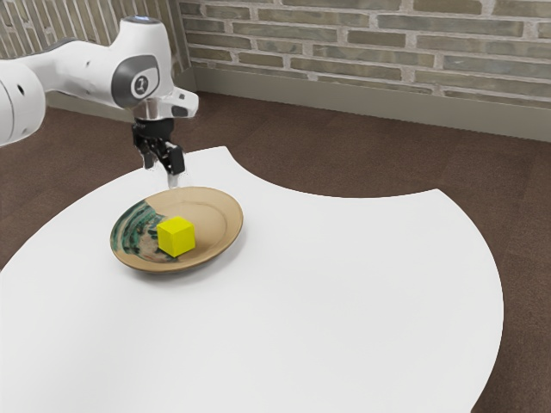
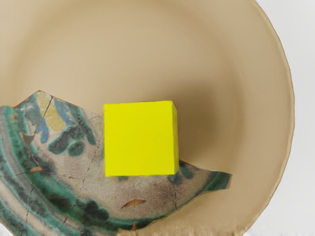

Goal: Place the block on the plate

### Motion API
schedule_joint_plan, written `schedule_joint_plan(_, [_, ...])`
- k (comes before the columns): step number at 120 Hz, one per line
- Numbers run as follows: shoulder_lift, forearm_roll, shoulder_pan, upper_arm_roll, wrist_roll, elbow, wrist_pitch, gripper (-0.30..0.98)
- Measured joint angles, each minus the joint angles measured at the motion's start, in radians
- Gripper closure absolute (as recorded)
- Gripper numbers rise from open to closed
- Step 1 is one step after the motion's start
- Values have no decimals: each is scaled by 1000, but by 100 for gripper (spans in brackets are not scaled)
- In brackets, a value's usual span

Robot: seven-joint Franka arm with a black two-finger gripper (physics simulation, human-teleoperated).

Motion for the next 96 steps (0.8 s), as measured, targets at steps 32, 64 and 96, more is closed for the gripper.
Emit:
schedule_joint_plan(32, [-138, -58, -61, 104, -87, -8, -93, 0])
schedule_joint_plan(64, [-250, -57, -55, 106, -138, -1, -178, 0])
schedule_joint_plan(96, [-299, -53, -54, 106, -165, 11, -239, 0])
